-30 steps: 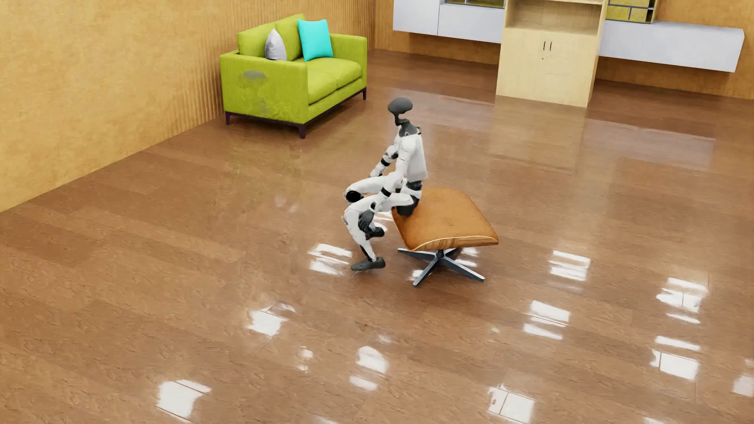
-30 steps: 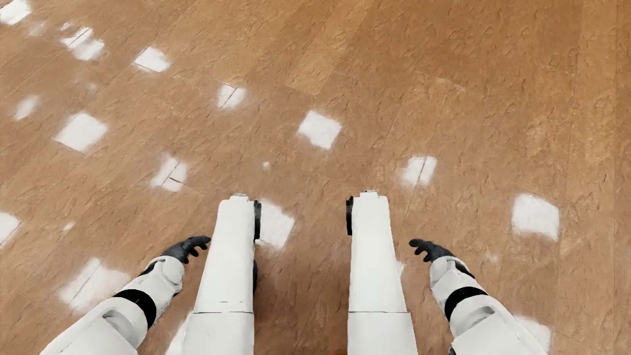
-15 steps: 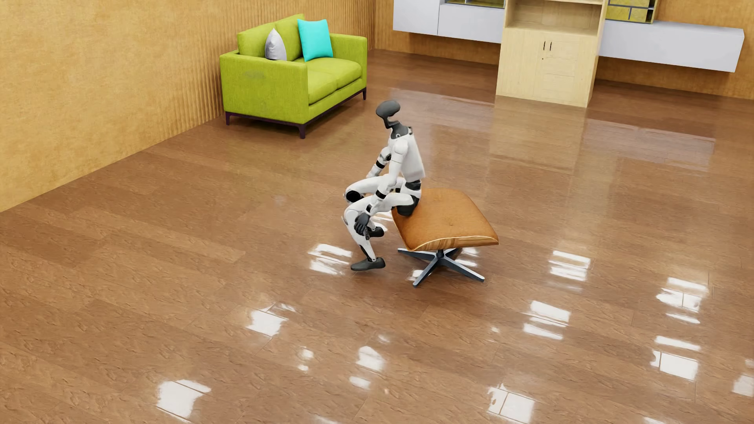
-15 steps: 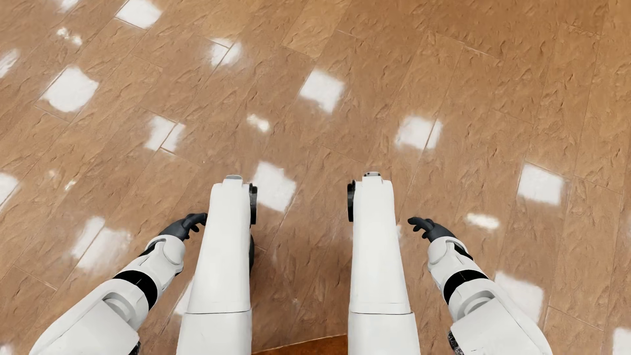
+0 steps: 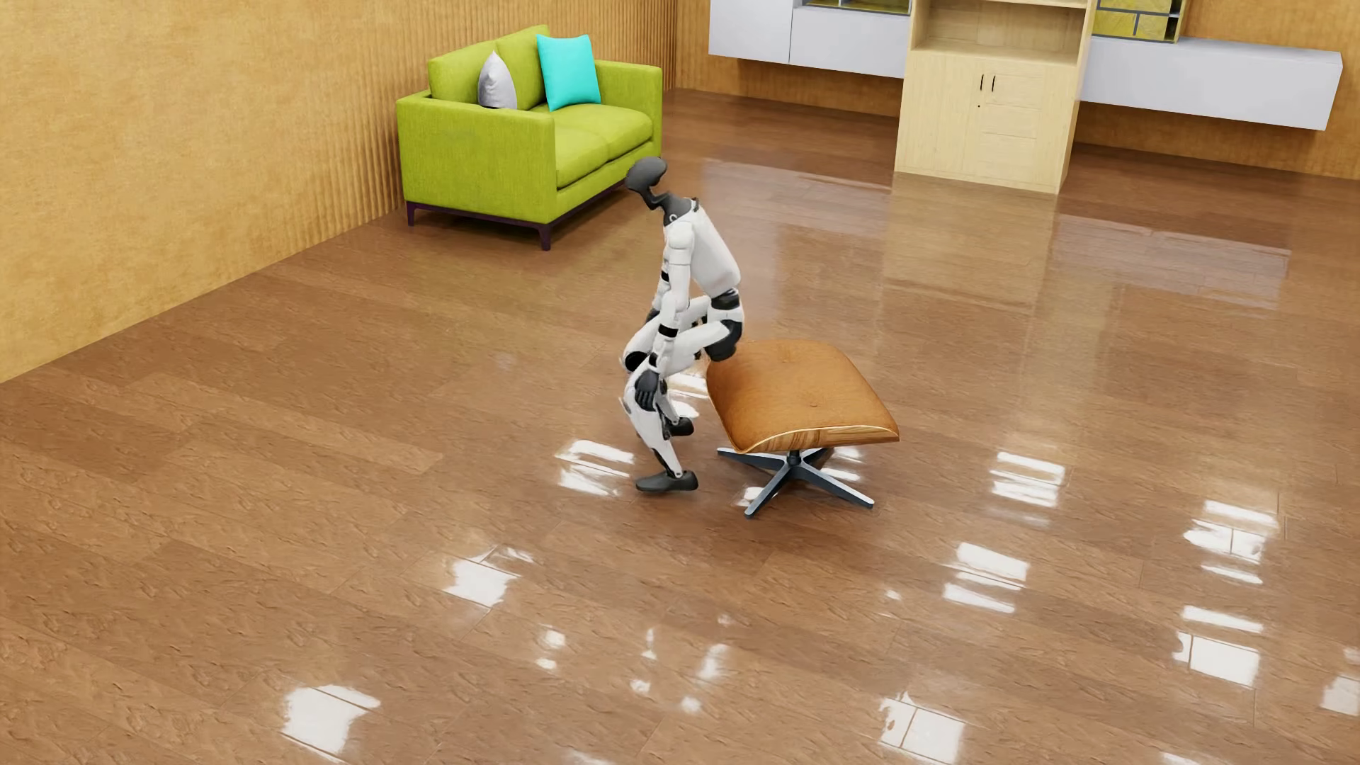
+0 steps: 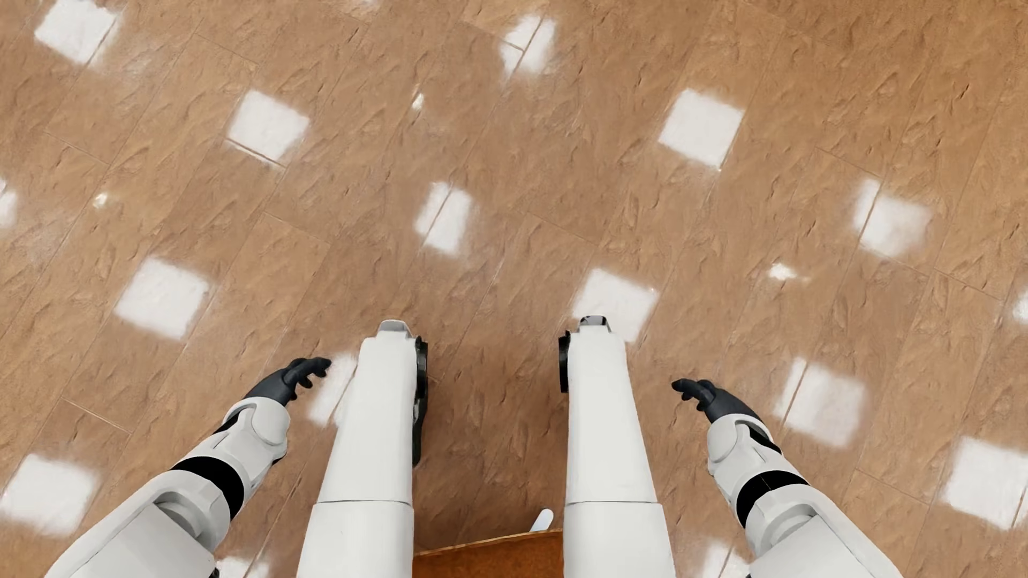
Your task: Rise from the chair
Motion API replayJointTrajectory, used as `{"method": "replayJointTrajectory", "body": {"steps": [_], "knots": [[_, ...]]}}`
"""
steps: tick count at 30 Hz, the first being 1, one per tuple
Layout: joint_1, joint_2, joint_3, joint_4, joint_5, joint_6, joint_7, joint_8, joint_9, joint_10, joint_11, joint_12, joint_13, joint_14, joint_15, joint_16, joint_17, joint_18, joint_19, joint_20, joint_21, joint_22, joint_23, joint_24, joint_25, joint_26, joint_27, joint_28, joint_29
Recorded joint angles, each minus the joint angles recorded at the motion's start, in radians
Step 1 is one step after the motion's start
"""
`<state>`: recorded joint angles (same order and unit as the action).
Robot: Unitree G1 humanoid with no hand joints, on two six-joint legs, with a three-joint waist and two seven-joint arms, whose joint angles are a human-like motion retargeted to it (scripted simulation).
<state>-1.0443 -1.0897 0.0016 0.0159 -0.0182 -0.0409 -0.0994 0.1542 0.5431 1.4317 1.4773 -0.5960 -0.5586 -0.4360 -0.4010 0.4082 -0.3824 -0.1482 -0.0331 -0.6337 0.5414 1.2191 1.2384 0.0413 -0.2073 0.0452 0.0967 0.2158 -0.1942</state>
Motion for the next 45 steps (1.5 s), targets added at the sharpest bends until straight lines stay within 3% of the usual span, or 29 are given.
{"method": "replayJointTrajectory", "body": {"steps": [4,7,11,13,18,20,22,24,25,28,31,33,35,37,38,40,41,43,45], "knots": [[0.285,0.300,0.001,0.004,0.007,0.001,0.034,-0.052,-0.124,-0.361,-0.350,0.159,0.191,0.064,0.008,0.028,0.003,-0.014,-0.011,0.060,-0.047,-0.014,0.011,0.028,-0.043,0.006,0.013,-0.023,0.044],[0.501,0.560,-0.008,0.014,0.025,0.017,0.054,-0.074,-0.217,-0.629,-0.649,0.293,0.337,0.221,0.089,0.061,-0.009,-0.058,-0.012,0.093,-0.072,-0.020,-0.005,0.062,-0.067,0.005,-0.002,-0.051,0.075],[0.555,0.850,0.018,0.063,-0.014,0.016,0.082,-0.159,-0.307,-0.624,-0.986,0.363,0.455,0.357,0.204,0.078,-0.027,-0.214,0.024,0.131,-0.169,-0.004,0.020,0.082,-0.048,0.012,0.001,-0.087,0.069],[0.581,0.971,0.034,0.087,-0.035,0.005,0.103,-0.201,-0.329,-0.701,-1.087,0.374,0.480,0.350,0.204,0.081,-0.033,-0.200,0.037,0.147,-0.186,0.001,0.052,0.075,-0.048,0.011,0.005,-0.087,0.075],[0.639,1.179,0.031,0.127,-0.072,-0.007,0.122,-0.267,-0.393,-1.093,-1.200,0.394,0.464,0.374,0.160,0.099,-0.032,-0.112,0.062,0.153,-0.231,0.025,0.063,0.077,-0.039,0.021,-0.007,-0.104,0.071],[0.664,1.250,0.036,0.119,-0.108,-0.014,0.147,-0.284,-0.405,-1.068,-1.205,0.397,0.459,0.398,0.172,0.095,-0.036,-0.120,0.099,0.158,-0.244,0.030,0.039,0.087,-0.025,0.022,-0.022,-0.114,0.049],[0.691,1.269,0.040,0.074,-0.172,-0.020,0.160,-0.294,-0.410,-1.032,-1.113,0.401,0.472,0.449,0.241,0.073,-0.045,-0.091,0.174,0.151,-0.259,0.033,0.017,0.097,-0.009,0.018,-0.039,-0.114,0.021],[0.782,1.172,0.024,0.032,-0.216,-0.026,0.164,-0.254,-0.413,-1.077,-0.852,0.413,0.482,0.419,0.401,0.073,-0.041,-0.006,0.232,0.126,-0.284,0.023,0.005,0.114,-0.010,0.023,-0.035,-0.111,0.019],[0.840,1.097,0.005,0.013,-0.221,-0.034,0.175,-0.227,-0.402,-1.126,-0.703,0.410,0.482,0.427,0.462,0.086,-0.029,0.030,0.224,0.109,-0.305,0.014,0.002,0.127,-0.006,0.024,-0.033,-0.107,0.008],[0.951,0.874,-0.060,-0.008,-0.144,-0.029,0.187,-0.150,-0.367,-1.180,-0.472,0.374,0.512,0.394,0.350,0.112,0.011,0.048,0.176,0.044,-0.365,0.013,0.003,0.120,-0.019,0.026,-0.025,-0.078,0.008],[1.059,0.708,-0.107,-0.014,-0.026,-0.027,0.192,-0.110,-0.360,-1.240,-0.700,0.352,0.531,0.328,0.304,0.142,0.041,0.044,0.123,0.049,-0.387,0.006,0.030,0.085,-0.043,0.012,-0.010,-0.072,0.059],[1.132,0.685,-0.124,-0.022,0.044,-0.029,0.199,-0.115,-0.363,-1.270,-1.021,0.351,0.543,0.291,0.376,0.157,0.056,0.045,0.108,0.034,-0.393,0.012,0.053,0.073,-0.020,-0.001,-0.016,-0.060,0.043],[1.197,0.716,-0.132,-0.040,0.062,-0.033,0.215,-0.140,-0.380,-1.265,-1.244,0.355,0.572,0.278,0.476,0.152,0.049,0.051,0.116,0.021,-0.404,0.023,0.062,0.076,-0.010,-0.003,-0.009,-0.069,0.047],[1.239,0.766,-0.126,-0.056,0.040,-0.027,0.221,-0.172,-0.402,-1.171,-1.207,0.368,0.610,0.272,0.466,0.127,0.023,0.043,0.126,0.044,-0.420,0.023,0.074,0.094,-0.013,0.003,0.004,-0.082,0.058],[1.230,0.801,-0.114,-0.041,0.039,-0.013,0.226,-0.172,-0.411,-1.058,-1.211,0.379,0.620,0.286,0.484,0.113,0.012,0.003,0.112,0.061,-0.419,0.019,0.083,0.089,-0.003,0.004,0.009,-0.070,0.051],[1.130,0.878,-0.085,0.041,0.052,0.005,0.238,-0.153,-0.405,-0.701,-1.176,0.407,0.609,0.453,0.459,0.100,0.006,-0.221,0.069,0.086,-0.393,0.015,0.099,0.052,0.019,0.016,0.019,-0.073,0.054],[1.058,0.924,-0.071,0.082,0.051,0.014,0.239,-0.162,-0.394,-0.519,-1.169,0.409,0.602,0.514,0.424,0.096,0.001,-0.267,0.040,0.080,-0.389,0.012,0.081,0.037,0.034,0.022,0.019,-0.086,0.044],[0.948,1.003,-0.044,0.113,0.038,0.012,0.216,-0.169,-0.375,-0.364,-1.167,0.412,0.570,0.432,0.383,0.085,0.001,-0.209,0.034,0.065,-0.387,0.031,0.060,0.035,0.035,0.027,0.001,-0.073,0.016],[0.876,1.046,-0.027,0.131,0.010,0.007,0.189,-0.160,-0.394,-0.467,-1.172,0.438,0.554,0.385,0.350,0.075,0.000,-0.187,0.060,0.099,-0.356,0.036,0.024,0.020,0.052,0.028,-0.017,-0.082,-0.013]]}}
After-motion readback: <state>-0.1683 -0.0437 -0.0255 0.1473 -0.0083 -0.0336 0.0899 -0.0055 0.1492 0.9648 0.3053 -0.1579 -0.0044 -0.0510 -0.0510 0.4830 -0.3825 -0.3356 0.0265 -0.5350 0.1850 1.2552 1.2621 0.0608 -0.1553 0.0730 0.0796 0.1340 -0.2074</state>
